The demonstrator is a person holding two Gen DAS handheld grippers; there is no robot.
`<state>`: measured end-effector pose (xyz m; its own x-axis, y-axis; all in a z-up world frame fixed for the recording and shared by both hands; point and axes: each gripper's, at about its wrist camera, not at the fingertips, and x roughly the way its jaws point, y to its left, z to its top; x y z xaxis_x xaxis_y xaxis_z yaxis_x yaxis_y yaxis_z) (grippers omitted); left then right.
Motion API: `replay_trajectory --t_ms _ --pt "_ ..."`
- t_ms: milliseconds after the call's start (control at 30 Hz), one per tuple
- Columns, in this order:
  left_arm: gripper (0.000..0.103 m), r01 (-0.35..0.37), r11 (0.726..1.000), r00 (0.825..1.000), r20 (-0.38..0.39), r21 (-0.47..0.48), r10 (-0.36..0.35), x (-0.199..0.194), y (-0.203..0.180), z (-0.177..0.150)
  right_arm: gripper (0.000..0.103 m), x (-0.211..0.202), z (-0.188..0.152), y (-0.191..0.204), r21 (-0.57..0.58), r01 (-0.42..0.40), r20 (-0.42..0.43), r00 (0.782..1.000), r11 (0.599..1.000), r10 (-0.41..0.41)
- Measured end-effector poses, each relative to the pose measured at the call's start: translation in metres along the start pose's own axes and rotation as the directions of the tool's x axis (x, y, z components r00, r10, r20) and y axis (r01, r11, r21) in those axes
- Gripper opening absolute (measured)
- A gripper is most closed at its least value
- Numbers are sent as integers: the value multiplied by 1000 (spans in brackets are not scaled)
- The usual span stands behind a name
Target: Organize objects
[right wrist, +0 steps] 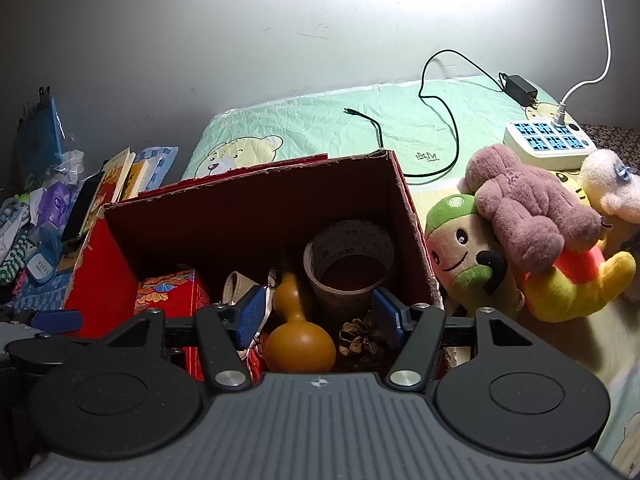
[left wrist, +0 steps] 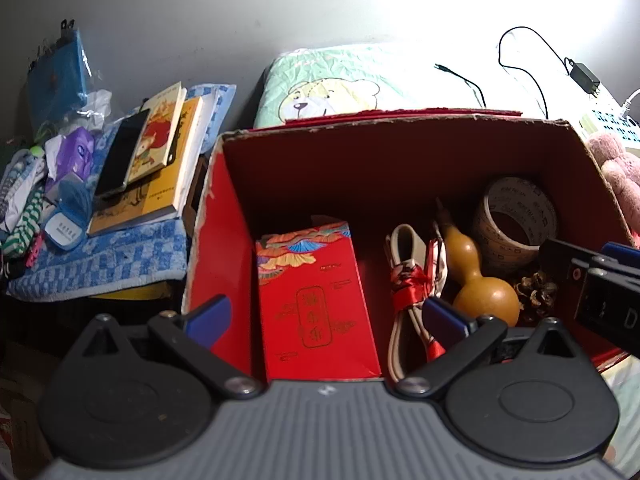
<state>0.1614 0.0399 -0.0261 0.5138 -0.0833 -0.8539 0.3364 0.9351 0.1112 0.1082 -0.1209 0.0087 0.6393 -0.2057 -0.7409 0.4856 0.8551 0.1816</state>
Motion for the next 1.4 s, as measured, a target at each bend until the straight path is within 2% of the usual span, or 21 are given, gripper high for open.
replay_trajectory --t_ms 1400 --pt "102 7 1000 1000 -20 -8 -7 6 1 -2 62 3 -2 0 6 -7 -12 1000 1000 7"
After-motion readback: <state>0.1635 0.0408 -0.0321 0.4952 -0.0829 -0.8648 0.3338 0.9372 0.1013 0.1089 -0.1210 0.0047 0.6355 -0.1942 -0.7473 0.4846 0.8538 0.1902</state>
